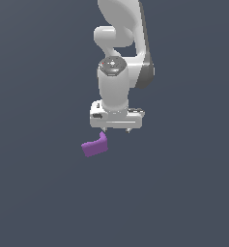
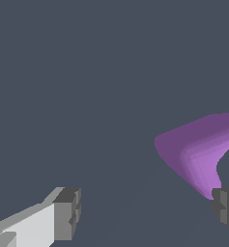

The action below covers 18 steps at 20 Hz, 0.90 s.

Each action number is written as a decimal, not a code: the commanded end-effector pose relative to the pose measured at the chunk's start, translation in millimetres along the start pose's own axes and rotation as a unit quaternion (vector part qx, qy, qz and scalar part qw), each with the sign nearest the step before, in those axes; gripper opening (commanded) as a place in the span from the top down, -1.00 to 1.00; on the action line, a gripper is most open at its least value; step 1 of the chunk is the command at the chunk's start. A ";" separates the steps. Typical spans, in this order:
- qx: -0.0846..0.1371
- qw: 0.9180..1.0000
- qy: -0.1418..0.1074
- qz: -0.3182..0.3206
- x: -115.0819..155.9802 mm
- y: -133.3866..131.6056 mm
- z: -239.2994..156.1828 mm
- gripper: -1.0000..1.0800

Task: Pick up the object and move it to a goal position.

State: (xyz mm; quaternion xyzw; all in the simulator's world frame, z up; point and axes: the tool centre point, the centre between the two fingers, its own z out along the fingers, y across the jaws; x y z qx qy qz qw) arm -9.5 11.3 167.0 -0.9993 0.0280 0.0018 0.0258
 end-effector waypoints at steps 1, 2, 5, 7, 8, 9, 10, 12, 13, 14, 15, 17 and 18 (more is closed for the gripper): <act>0.000 1.000 0.000 0.000 0.0 0.0 0.0 -0.23; 0.000 1.000 0.000 0.000 -0.1 -0.2 -0.2 -0.23; 0.000 1.000 0.000 -0.008 -0.9 -3.2 -2.2 -0.23; 0.001 1.000 0.000 -0.014 -1.7 -5.6 -3.8 -0.23; 0.001 1.000 0.000 -0.016 -1.9 -6.1 -4.2 -0.23; 0.001 1.000 0.000 -0.016 -1.9 -6.3 -4.2 -0.23; 0.001 1.000 0.000 -0.016 -1.8 -6.0 -4.1 -0.23; 0.001 1.000 0.000 -0.011 -1.2 -4.9 -3.7 -0.23; 0.001 1.000 0.000 -0.008 -0.7 -3.8 -3.5 -0.23; 0.002 1.000 0.000 -0.003 0.0 -2.5 -3.2 -0.23; 0.002 1.000 0.000 0.003 0.8 -0.9 -2.7 -0.23; 0.004 1.000 0.000 0.018 2.8 3.1 -1.7 -0.23; 0.004 1.000 0.000 0.026 4.0 5.5 -1.0 -0.23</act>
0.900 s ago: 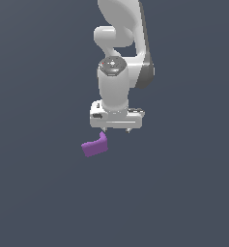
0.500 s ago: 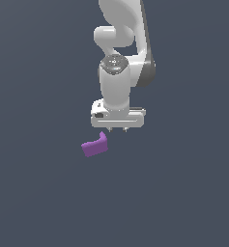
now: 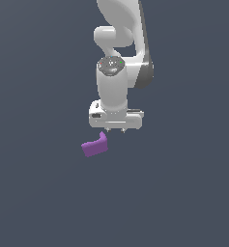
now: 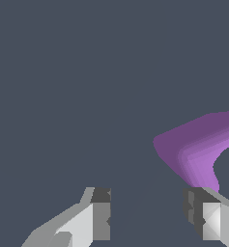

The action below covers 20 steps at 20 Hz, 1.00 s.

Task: Pick up the object and move it to a goal position.

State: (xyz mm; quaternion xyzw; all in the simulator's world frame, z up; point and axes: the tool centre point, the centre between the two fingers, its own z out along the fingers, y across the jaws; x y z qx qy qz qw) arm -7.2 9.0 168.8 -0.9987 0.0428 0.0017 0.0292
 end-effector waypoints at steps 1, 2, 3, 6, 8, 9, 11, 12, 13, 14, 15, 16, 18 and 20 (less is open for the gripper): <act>0.002 1.000 0.000 0.021 3.0 6.1 1.6 -0.23; 0.003 0.999 0.000 0.032 4.6 9.1 2.4 -0.23; 0.004 0.999 0.000 0.044 6.2 12.5 3.2 -0.23; 0.007 0.996 0.000 0.086 12.0 24.3 6.3 -0.23; 0.009 0.993 0.001 0.119 16.4 33.9 8.7 -0.23; 0.011 0.990 0.001 0.137 18.7 39.3 10.1 -0.23; 0.014 0.984 0.001 0.177 23.6 51.0 13.1 -0.23; 0.015 0.980 0.001 0.197 26.1 57.2 14.6 -0.23; 0.016 0.976 0.001 0.217 28.5 63.5 16.2 -0.23; 0.017 0.971 0.001 0.238 30.8 69.9 17.8 -0.23; 0.019 0.966 0.001 0.258 33.1 76.3 19.3 -0.23; 0.020 0.960 0.002 0.278 35.3 82.7 20.9 -0.23; 0.022 0.949 0.002 0.315 39.2 94.7 23.8 -0.23; 0.024 0.938 0.002 0.347 42.5 105.4 26.4 -0.23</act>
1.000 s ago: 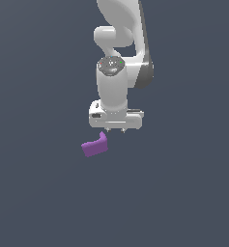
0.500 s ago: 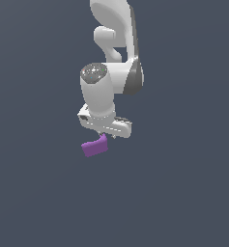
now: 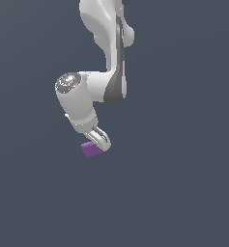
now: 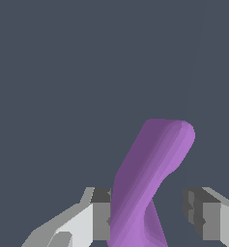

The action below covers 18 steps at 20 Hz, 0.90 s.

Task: Pick up the object and move it to a goal position.

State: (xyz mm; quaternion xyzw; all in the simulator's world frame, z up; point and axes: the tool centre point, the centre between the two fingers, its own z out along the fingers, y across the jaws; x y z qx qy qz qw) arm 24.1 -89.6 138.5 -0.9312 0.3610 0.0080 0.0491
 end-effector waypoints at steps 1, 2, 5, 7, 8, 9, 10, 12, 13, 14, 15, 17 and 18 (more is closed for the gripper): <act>0.003 0.999 0.001 0.043 11.3 8.1 2.7 -0.23; 0.003 0.998 0.001 0.057 15.2 11.0 3.6 -0.23; 0.005 0.996 0.002 0.094 24.8 18.6 6.0 -0.23; 0.006 0.994 0.002 0.112 29.8 22.6 7.2 -0.23; 0.007 0.993 0.002 0.120 31.8 24.3 7.7 -0.23; 0.007 0.992 0.003 0.127 33.6 25.8 8.1 -0.23; 0.007 0.991 0.003 0.133 35.1 27.0 8.5 -0.23; 0.008 0.990 0.003 0.141 37.3 28.9 9.0 -0.23; 0.008 0.990 0.003 0.144 38.0 29.4 9.2 -0.23; 0.008 0.989 0.003 0.145 38.4 29.8 9.3 -0.23; 0.008 0.989 0.003 0.146 38.5 29.9 9.3 -0.23; 0.008 0.990 0.003 0.143 37.8 29.6 9.6 -0.23; 0.008 0.990 0.003 0.143 37.8 29.5 10.9 -0.23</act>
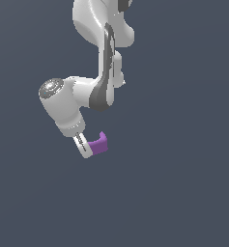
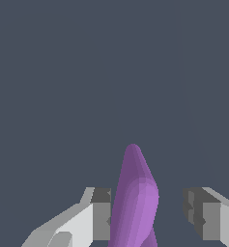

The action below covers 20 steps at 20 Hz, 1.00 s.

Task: Pick up the object and move it to a goal position.

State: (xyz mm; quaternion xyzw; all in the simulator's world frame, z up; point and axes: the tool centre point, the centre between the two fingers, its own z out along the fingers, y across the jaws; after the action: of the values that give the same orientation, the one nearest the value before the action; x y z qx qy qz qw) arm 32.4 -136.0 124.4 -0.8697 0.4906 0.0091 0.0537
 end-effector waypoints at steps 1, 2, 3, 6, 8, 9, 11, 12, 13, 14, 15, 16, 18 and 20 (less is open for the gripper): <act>0.000 1.000 0.000 0.000 -0.1 0.0 3.3 -0.23; 0.000 1.000 0.000 0.001 0.0 0.0 6.2 -0.23; 0.000 1.000 0.000 0.001 0.0 0.0 10.0 -0.23; 0.000 1.000 0.000 0.002 0.1 0.4 23.0 -0.23; 0.000 1.000 0.000 0.003 -0.2 0.4 28.0 -0.23; 0.000 1.000 0.000 0.003 0.0 0.7 29.2 -0.23; 0.000 1.000 0.000 0.003 0.0 0.7 29.7 1.00; 0.000 1.000 0.000 0.003 0.0 0.7 29.7 1.00; 0.000 1.000 0.000 0.003 0.0 0.7 29.7 1.00; 0.000 1.000 0.000 0.003 0.0 0.7 29.7 1.00; 0.000 1.000 0.000 0.003 0.0 0.7 29.7 1.00; 0.000 1.000 0.000 0.003 0.0 0.7 29.7 1.00; 0.000 1.000 0.000 0.003 0.0 0.7 29.7 1.00; 0.000 1.000 0.000 0.003 0.0 0.7 29.7 1.00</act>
State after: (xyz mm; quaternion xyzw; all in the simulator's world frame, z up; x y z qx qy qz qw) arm 33.2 -133.3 95.6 -0.8682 0.4932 0.0087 0.0540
